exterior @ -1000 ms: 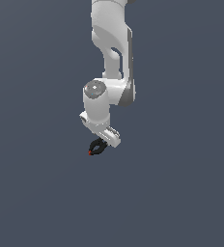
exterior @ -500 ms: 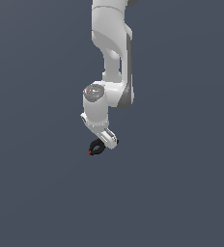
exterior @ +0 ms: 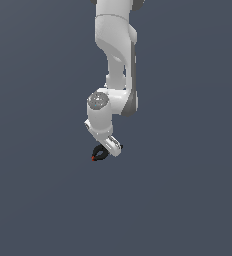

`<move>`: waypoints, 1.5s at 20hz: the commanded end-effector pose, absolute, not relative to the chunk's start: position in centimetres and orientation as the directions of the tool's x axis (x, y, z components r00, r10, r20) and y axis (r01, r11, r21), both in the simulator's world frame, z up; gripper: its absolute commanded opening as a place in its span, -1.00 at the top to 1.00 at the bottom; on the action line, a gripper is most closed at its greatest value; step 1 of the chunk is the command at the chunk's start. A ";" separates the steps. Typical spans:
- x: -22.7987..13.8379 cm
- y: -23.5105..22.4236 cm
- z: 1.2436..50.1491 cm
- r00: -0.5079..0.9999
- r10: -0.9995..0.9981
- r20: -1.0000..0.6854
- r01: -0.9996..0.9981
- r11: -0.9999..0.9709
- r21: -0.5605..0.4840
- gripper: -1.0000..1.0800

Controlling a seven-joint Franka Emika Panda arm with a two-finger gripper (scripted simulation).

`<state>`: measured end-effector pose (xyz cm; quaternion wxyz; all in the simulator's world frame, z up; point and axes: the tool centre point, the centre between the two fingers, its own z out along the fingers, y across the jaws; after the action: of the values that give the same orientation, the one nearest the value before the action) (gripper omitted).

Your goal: Pick up the object and move it to a goal position.

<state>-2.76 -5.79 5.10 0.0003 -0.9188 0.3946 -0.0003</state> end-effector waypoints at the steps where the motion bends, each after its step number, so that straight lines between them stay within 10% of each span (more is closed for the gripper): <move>1: -2.9 -5.8 3.8 0.687 -0.726 0.000 -0.726 -0.687 0.000 -0.92; 9: -2.8 -5.8 1.9 0.686 -0.728 0.000 -0.728 -0.686 0.000 -0.92; 10: -2.8 -5.8 1.9 0.686 -0.728 0.000 -0.728 -0.686 0.000 1.00; 30: -2.0 -4.7 5.2 0.686 -0.727 0.000 -0.727 -0.686 -0.001 1.00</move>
<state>-2.29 -4.96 4.28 0.0000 -0.9181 0.3963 0.0012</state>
